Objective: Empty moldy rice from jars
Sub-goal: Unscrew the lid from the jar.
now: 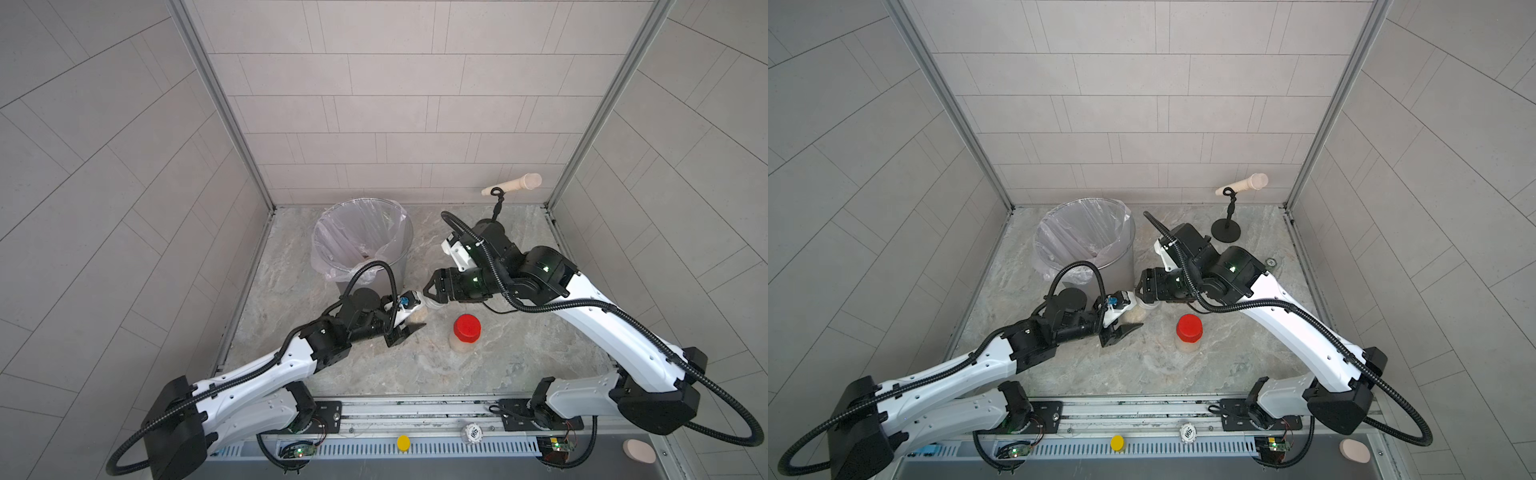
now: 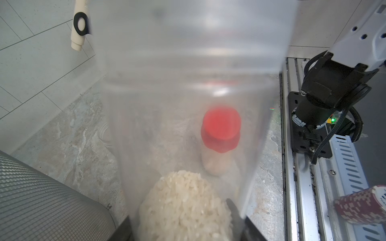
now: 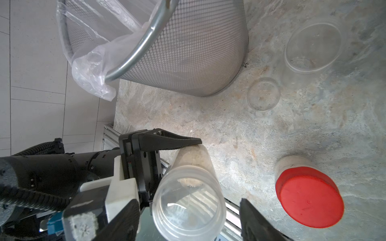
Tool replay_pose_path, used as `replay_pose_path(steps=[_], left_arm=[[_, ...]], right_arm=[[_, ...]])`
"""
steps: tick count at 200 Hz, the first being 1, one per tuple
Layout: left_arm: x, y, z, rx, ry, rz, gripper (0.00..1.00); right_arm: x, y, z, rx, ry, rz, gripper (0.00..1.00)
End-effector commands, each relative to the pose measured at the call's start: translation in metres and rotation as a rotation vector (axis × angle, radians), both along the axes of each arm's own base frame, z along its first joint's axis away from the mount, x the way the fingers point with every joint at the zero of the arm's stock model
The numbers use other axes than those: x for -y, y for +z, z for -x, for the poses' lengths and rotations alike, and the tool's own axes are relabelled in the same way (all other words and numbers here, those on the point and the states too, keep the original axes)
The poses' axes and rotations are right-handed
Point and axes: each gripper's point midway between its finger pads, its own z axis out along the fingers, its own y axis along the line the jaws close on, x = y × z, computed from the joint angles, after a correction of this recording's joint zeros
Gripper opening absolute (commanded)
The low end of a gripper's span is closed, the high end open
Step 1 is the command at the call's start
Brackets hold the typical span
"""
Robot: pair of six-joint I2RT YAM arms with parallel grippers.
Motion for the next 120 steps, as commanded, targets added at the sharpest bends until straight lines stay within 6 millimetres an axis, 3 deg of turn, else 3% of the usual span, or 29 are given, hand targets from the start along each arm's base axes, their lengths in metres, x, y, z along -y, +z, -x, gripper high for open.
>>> replay_pose_path(steps=[1,120], left_arm=[[0.0005,0.0133,-0.0032,0.06,-0.002,0.038,0.32],[-0.0015,0.0144,-0.0022,0.063,0.001,0.039,0.31]], right_arm=[[-0.0001,0.0016,0.0023,-0.002,0.005,0.012,0.76],[-0.0037,-0.0051,0.0042,0.004,0.056,0.048,0.71]])
